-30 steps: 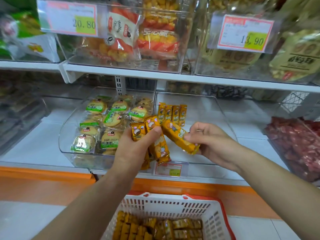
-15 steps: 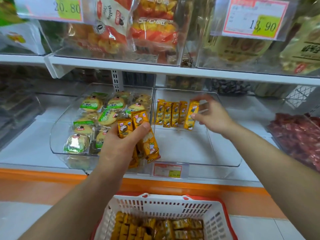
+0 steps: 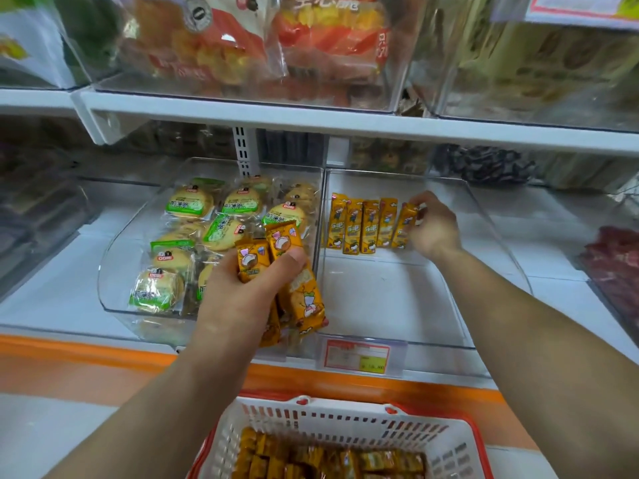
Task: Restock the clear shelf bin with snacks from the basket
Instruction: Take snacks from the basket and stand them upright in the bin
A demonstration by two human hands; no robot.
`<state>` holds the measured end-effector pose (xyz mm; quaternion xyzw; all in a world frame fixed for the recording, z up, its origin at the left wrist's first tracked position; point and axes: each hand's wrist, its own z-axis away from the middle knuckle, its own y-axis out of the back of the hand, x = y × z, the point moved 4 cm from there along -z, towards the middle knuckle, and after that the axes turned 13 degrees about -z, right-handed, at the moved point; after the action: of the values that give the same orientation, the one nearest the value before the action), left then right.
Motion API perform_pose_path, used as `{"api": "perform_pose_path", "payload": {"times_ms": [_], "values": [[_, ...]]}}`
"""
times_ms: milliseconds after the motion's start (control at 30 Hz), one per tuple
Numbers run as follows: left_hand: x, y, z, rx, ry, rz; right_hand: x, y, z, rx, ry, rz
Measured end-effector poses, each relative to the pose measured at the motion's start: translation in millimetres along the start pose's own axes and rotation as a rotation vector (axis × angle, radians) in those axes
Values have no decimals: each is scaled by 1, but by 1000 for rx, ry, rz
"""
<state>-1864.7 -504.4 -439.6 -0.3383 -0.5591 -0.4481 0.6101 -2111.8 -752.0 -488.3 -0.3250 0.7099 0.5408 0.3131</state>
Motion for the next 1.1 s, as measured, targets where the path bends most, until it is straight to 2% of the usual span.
{"api": "perform_pose_path", "payload": {"times_ms": [467, 700, 767, 933, 1000, 1100], "values": [[1, 0, 4, 6, -4, -37, -5, 15, 13, 39, -96, -18], [8, -7, 15, -20, -33, -34, -44, 51, 72, -8, 8, -133], [11, -12, 22, -61, -39, -34, -59, 62, 102, -87, 7, -264], [15, -30, 35, -172, -36, -46, -103, 72, 189, -591, -65, -663], [15, -38, 39, -200, -24, -49, -108, 72, 212, -613, -102, -746], [12, -48, 47, -233, 5, -74, -104, 71, 226, -581, -102, -676]]}}
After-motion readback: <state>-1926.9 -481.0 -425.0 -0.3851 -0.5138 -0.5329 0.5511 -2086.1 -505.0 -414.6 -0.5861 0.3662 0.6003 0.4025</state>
